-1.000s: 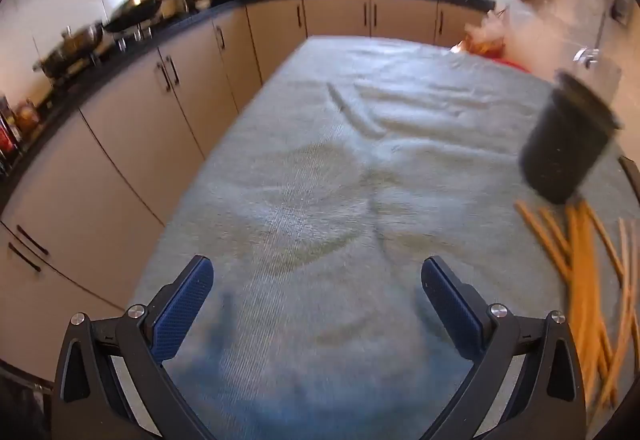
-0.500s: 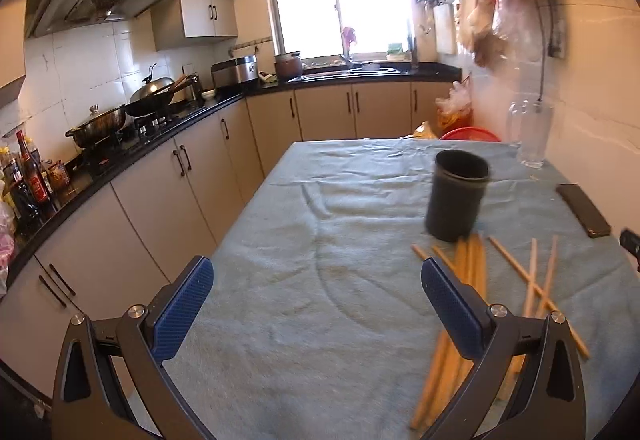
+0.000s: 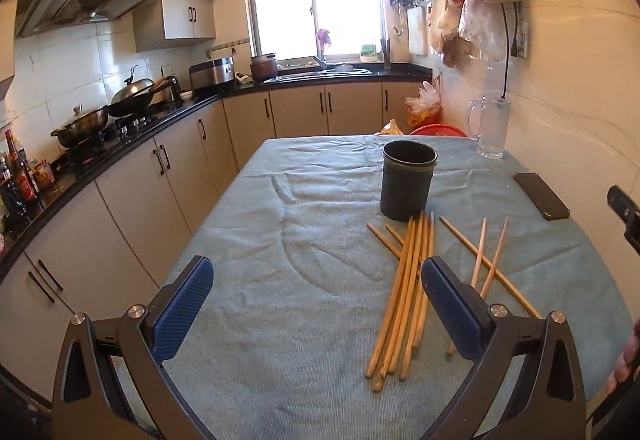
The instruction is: Organize utensils
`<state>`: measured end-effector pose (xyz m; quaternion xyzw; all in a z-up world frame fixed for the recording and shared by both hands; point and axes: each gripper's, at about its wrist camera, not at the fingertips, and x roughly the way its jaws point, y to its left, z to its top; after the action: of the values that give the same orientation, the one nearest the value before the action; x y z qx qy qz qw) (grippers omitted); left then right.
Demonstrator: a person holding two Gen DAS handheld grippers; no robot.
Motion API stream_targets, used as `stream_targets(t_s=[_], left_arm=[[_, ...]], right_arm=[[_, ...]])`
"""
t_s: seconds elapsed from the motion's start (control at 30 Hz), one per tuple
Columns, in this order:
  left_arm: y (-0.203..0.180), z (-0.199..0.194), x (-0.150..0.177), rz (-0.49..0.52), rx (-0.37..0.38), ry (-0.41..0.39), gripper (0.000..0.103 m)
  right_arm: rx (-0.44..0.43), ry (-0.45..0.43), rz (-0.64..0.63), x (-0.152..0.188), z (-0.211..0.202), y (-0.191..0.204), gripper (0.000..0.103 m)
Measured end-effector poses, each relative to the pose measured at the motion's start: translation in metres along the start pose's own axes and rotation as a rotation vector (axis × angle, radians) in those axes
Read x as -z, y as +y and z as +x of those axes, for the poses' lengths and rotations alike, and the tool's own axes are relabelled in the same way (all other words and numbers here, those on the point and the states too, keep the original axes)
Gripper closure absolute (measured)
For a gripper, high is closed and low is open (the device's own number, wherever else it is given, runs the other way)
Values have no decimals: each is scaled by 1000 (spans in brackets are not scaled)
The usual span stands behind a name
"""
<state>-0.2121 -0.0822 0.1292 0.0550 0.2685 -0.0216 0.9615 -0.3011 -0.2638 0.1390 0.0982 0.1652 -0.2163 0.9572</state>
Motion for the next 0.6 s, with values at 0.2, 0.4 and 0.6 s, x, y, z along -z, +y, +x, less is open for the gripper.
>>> stream_targets(t_s=[0.2,0.4,0.6], left_arm=[[1,-10,7,5,11,-11,0],[2,-18,10,-4,15,-28,0],[3,-19,12,-20,24,-24,0]], right_arm=[[3,-42,-34,4,-16,7,5],[-19,-55,-69,8,-26,14,5],[15,-85,-100,8,-35,19,4]])
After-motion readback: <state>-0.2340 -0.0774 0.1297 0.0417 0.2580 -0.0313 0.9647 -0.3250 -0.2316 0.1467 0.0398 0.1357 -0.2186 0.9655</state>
